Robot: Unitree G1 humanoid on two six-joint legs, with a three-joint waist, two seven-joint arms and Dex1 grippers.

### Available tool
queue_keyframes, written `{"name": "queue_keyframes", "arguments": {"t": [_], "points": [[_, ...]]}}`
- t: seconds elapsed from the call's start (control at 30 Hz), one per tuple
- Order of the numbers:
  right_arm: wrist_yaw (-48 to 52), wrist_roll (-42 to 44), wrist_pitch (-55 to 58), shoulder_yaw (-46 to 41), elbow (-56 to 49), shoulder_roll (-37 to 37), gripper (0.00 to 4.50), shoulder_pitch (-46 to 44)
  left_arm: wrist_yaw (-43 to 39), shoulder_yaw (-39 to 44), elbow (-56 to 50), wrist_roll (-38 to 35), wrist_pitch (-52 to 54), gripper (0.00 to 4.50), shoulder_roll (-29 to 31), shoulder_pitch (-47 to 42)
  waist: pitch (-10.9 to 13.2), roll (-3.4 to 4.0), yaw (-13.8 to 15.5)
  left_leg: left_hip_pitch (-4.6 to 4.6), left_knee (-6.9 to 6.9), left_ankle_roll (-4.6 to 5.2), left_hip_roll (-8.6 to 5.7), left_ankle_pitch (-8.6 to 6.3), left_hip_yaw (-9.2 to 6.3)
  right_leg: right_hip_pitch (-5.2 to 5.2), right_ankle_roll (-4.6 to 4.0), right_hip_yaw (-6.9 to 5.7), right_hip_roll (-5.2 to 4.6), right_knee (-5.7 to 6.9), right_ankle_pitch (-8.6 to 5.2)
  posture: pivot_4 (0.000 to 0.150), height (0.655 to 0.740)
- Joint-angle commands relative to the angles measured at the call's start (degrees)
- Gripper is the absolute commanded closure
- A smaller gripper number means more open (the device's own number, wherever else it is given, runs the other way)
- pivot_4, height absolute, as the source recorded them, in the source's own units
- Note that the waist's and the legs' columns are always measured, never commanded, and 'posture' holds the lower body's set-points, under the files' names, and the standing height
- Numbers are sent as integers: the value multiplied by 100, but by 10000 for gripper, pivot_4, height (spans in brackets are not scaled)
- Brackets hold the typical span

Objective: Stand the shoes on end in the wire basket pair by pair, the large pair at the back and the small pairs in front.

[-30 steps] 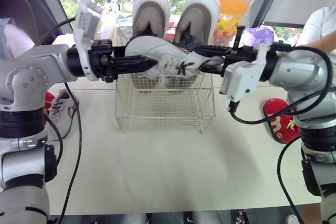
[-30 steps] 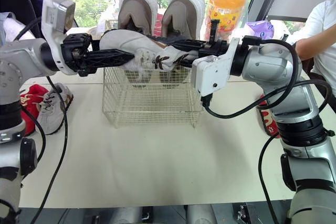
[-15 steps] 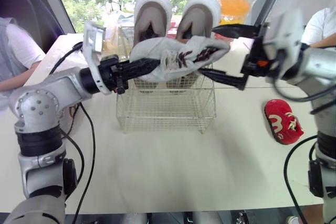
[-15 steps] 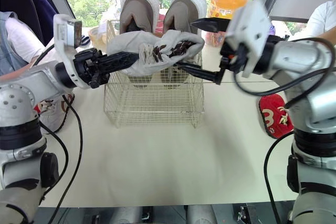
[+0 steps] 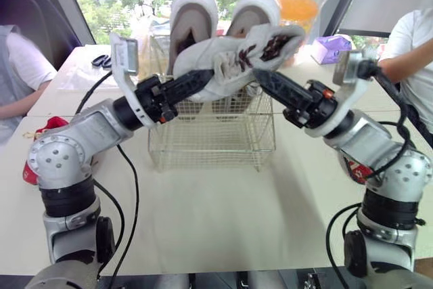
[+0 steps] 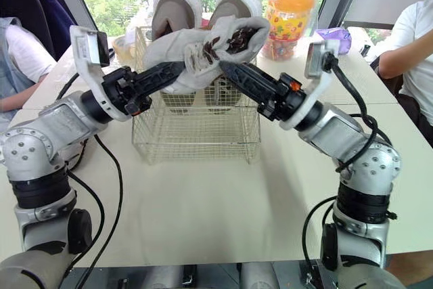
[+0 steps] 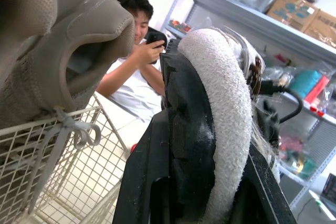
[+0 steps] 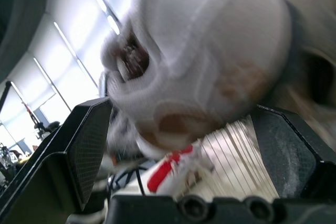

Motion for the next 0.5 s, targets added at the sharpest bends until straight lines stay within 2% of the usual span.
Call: {"name": "queue_keyframes", "arguments": {"t": [0.03,0.2,0.23,0.3,0.5], "points": [[-216,442,-463,-77,-59,231,624,-345,65,-73,-187,-183,-159,42119,99,23,0,0,2,-1,0,0,0,0,1,0,0,0,-1,-2,0,1500,7400],[-422,655,-594,166,-64,392,624,-477,143,-175,-166,-259,-283,42119,175,66,0,0,-14,-2,-1,0,0,0,2,0,0,-1,-1,-3,0,1500,7400],[-438,634,-596,247,-86,420,2907,-487,163,-192,-158,-265,-310,42119,177,62,0,0,-15,-2,-1,0,0,0,2,0,0,-1,-1,-3,0,1500,7400],[-457,633,-613,354,-118,463,8641,-496,205,-224,-144,-270,-363,42119,173,54,0,0,-16,-2,-1,0,1,0,1,0,0,-2,0,-2,0,1500,7400],[-509,600,-707,536,-111,514,34970,-524,386,-297,-93,-366,-533,42119,135,15,0,0,-11,-2,-1,0,1,0,1,0,0,-2,0,-3,0,1500,7400]]}}
